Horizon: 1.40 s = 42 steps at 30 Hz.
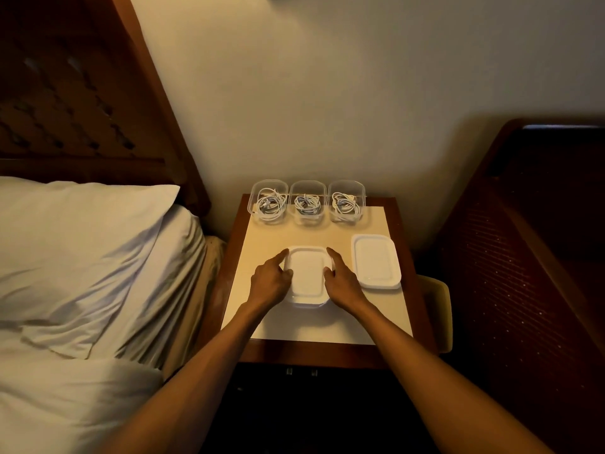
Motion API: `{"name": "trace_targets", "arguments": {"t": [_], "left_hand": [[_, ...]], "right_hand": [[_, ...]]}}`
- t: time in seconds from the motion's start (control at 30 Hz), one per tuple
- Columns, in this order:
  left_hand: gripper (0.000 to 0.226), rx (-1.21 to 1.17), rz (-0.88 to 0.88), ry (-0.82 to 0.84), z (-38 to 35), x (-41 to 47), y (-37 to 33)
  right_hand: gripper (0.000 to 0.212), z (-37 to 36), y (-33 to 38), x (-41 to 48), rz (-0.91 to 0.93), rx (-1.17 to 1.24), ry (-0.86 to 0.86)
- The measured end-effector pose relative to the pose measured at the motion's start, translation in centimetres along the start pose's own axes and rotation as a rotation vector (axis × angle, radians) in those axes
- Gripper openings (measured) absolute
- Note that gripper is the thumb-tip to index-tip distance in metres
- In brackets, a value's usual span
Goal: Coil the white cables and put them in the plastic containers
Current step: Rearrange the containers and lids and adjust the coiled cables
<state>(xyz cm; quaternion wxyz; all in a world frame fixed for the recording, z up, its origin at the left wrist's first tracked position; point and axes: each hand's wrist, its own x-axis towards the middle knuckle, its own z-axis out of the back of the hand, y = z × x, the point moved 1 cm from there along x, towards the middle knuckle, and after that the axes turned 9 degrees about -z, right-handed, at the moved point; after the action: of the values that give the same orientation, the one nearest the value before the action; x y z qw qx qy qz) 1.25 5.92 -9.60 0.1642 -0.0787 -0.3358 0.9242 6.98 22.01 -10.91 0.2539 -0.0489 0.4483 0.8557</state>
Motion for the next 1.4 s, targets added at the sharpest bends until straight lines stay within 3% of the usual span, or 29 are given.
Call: {"name": "trace_targets", "arguments": {"t": [0.2, 0.3, 0.47, 0.57, 0.7, 0.9, 1.13, 1.27, 1.4], "left_hand": [[0.050, -0.407, 0.125, 0.004, -0.6, -0.1, 0.9], [0.049, -0.498, 0.167, -0.004, -0.7, 0.3, 1.1], [0.046, -0.401, 0.077, -0.020, -0.5, -0.3, 0.6], [0.044, -0.274, -0.003, 0.010, -1.1, -1.2, 0.9], [0.055, -0.160, -0.017, -0.003, -2.4, -2.4, 1.7], [0.036, -0.301, -0.078, -0.155, -3.2, -3.1, 1.5], [0.042, -0.355, -0.057, -0.114, -2.7, -2.7, 1.9], [0.053, -0.271, 0.031, -0.014, -1.6, -1.5, 2.6], [0.053, -0.259, 0.069, -0.086, -0.9, 1.0, 1.8]], "right_hand": [[0.049, -2.0, -0.4, 0.1, -0.010, 0.094, -0.095], [0.048, -2.3, -0.7, 0.5, -0.002, 0.175, -0.117], [0.048, -2.3, -0.6, 0.1, -0.019, 0.210, -0.104], [0.048, -2.3, -1.1, -0.4, -0.067, 0.107, -0.121], [0.040, -1.8, -1.3, -0.8, -0.170, 0.039, -0.130], [0.035, -2.8, -1.1, -1.1, -0.109, -0.048, -0.206], [0.035, -2.2, -0.9, -0.7, -0.118, -0.112, -0.141], [0.048, -0.7, -1.0, -0.1, -0.121, -0.188, -0.094], [0.056, 0.2, 0.6, 0.9, -0.174, -0.159, -0.155]]}}
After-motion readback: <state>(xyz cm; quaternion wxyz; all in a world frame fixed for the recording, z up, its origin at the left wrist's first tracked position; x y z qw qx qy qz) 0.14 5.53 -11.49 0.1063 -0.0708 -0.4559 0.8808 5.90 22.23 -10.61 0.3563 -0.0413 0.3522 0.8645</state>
